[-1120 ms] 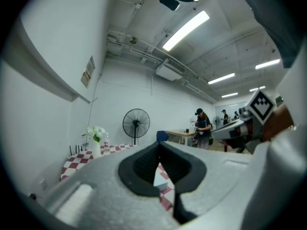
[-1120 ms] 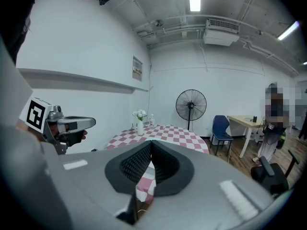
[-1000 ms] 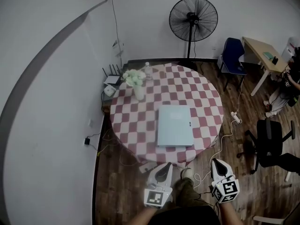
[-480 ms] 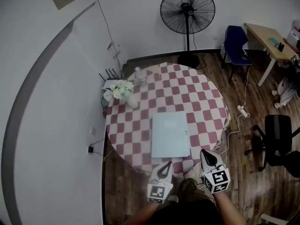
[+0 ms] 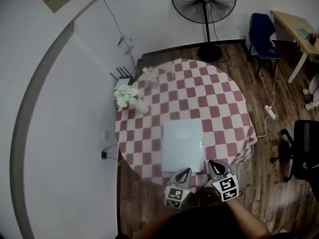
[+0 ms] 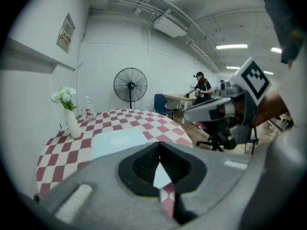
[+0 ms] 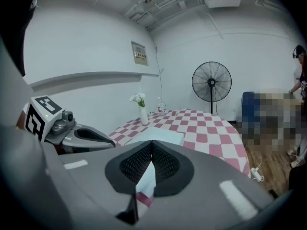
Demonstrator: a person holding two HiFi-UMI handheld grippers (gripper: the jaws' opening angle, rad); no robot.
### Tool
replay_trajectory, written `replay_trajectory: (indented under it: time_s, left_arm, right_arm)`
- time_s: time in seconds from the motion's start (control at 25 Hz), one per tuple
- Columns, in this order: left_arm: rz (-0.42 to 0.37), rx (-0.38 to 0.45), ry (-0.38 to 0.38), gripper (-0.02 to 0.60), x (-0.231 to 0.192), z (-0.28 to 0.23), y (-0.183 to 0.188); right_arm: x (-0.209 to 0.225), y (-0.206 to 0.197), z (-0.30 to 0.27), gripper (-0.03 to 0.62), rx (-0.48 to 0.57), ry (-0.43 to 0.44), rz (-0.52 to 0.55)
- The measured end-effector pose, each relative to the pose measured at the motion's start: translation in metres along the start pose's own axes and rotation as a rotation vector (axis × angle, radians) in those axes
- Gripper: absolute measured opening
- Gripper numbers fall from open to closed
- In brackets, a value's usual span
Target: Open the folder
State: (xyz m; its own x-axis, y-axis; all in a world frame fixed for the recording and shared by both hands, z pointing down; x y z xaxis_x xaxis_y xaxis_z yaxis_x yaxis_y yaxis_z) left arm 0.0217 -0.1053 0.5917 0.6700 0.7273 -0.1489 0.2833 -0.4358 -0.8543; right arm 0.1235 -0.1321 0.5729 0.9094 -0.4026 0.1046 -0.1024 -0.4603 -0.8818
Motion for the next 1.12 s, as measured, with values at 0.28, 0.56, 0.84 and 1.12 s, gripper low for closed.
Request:
replay_trajectory:
  time_s: [0.28, 0.56, 0.84, 1.12]
  left_arm:
    - [-0.017, -0.161, -0.034, 0.006, -0.005, -0.043, -0.034]
    - [0.014, -0.210, -0.063, 0.006, -0.006, -0.060, -0.063]
    - [0.015, -0.235, -0.097, 0.032, -0.005, -0.075, -0.084]
    - [-0.005, -0.285, -0.149, 0.034, -0.004, -0.085, -0.096]
  right_arm:
    - [0.017, -0.045, -0.048, 0.003, -0.140, 0.055, -0.078]
    - [0.008, -0.082, -0.073, 0.003, -0.253, 0.110, -0.055]
    - [0.009, -0.112, -0.090, 0.027, -0.328, 0.083, -0.080]
    - [0.003, -0.137, -0.103, 0.060, -0.403, 0.104, -0.157]
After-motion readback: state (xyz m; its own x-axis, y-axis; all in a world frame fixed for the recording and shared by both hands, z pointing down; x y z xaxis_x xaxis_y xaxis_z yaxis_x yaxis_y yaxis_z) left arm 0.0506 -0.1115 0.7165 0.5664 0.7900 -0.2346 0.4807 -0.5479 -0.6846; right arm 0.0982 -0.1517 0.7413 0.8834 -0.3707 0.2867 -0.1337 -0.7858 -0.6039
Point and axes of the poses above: the fingertips, and each gripper's own axes: z backward along the fingers, x to its right, y out of its top, the point moved 2 cm from there along z, backward along the fingers, and after that the axes turned 14 degrees about -y, right-handed, at the moved point
